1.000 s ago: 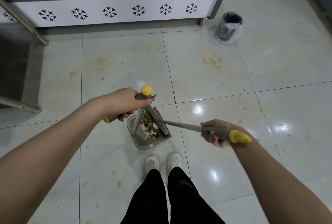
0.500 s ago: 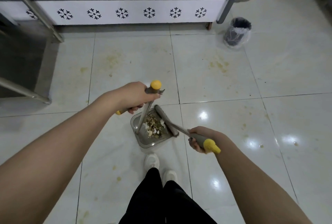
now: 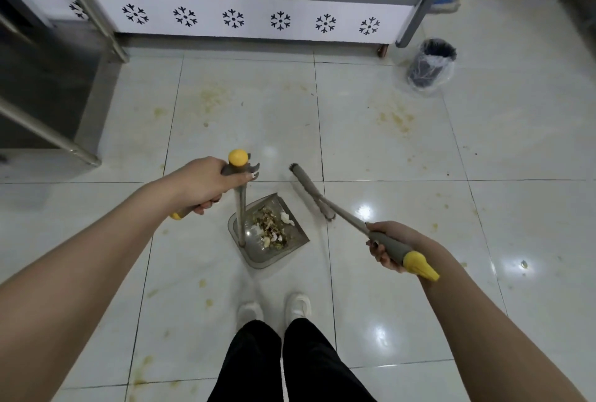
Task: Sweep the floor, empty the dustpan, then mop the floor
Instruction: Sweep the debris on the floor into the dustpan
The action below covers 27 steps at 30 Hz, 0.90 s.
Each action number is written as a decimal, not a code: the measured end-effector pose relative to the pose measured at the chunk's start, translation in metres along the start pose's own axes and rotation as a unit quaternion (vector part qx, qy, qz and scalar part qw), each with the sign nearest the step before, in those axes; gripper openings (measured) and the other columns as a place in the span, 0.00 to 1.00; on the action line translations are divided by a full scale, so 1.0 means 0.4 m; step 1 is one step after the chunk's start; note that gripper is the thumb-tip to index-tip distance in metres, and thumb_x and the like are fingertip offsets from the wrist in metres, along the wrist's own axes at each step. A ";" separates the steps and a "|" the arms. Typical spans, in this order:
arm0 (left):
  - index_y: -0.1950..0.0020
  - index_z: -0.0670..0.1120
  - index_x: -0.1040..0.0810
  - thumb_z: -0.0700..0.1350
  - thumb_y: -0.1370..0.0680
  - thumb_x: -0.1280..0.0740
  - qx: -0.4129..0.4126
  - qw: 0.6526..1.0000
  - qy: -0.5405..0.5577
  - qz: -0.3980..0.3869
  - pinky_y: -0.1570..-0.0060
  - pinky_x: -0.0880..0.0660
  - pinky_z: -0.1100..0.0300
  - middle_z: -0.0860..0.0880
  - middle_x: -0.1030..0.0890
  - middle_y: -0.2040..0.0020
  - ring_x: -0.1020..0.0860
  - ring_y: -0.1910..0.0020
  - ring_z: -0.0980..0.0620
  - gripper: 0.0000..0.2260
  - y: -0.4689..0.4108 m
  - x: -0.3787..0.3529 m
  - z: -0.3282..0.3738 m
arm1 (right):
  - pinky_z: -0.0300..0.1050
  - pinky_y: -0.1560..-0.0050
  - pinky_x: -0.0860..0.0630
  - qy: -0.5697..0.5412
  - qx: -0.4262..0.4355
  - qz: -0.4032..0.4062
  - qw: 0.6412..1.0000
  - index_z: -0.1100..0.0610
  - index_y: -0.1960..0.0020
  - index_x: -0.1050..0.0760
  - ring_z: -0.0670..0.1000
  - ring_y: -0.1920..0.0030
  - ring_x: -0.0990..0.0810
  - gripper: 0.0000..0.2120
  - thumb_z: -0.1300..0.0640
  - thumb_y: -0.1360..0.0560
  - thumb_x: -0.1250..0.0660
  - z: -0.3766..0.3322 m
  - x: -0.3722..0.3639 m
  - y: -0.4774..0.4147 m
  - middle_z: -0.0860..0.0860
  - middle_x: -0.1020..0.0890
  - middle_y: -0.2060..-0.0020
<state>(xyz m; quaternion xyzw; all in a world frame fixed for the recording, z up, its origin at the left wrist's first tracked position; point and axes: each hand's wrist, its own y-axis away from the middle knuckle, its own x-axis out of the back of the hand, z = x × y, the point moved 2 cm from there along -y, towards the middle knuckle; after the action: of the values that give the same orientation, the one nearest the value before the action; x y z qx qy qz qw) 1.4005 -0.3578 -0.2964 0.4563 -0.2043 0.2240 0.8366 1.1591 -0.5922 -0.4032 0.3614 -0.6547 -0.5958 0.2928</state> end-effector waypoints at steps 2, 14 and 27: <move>0.63 0.46 0.30 0.58 0.23 0.37 0.000 1.000 -0.002 0.003 0.76 0.32 0.62 0.48 0.32 0.73 0.33 0.77 0.51 0.17 0.021 0.008 -0.021 | 0.31 0.84 0.33 -0.016 0.017 0.015 1.000 0.59 0.63 0.33 0.44 0.85 0.29 0.18 0.48 0.20 0.41 0.014 -0.023 0.002 0.49 0.28 0.82; 0.63 0.44 0.32 0.57 0.23 0.37 0.038 0.998 0.035 0.031 0.78 0.33 0.65 0.47 0.32 0.72 0.34 0.77 0.51 0.19 0.072 0.045 -0.118 | 0.33 0.80 0.29 0.013 0.079 0.058 0.995 0.59 0.56 0.32 0.46 0.83 0.27 0.11 0.51 0.21 0.38 -0.035 -0.175 -0.125 0.53 0.27 0.68; 0.62 0.45 0.31 0.57 0.23 0.37 0.053 0.998 0.044 -0.013 0.79 0.34 0.66 0.47 0.34 0.72 0.36 0.79 0.52 0.18 0.038 0.069 -0.102 | 0.44 0.69 0.28 0.301 0.005 0.116 0.946 0.62 0.43 0.35 0.51 0.70 0.27 0.15 0.51 0.20 0.41 0.002 -0.234 -0.153 0.56 0.26 0.65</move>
<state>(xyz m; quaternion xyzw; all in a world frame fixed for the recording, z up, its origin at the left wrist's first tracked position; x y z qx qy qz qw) 1.4201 -0.3104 -0.2914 0.4924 -0.1489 0.2436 0.8222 1.2193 -0.5165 -0.4594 0.4472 -0.5765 -0.4175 0.5416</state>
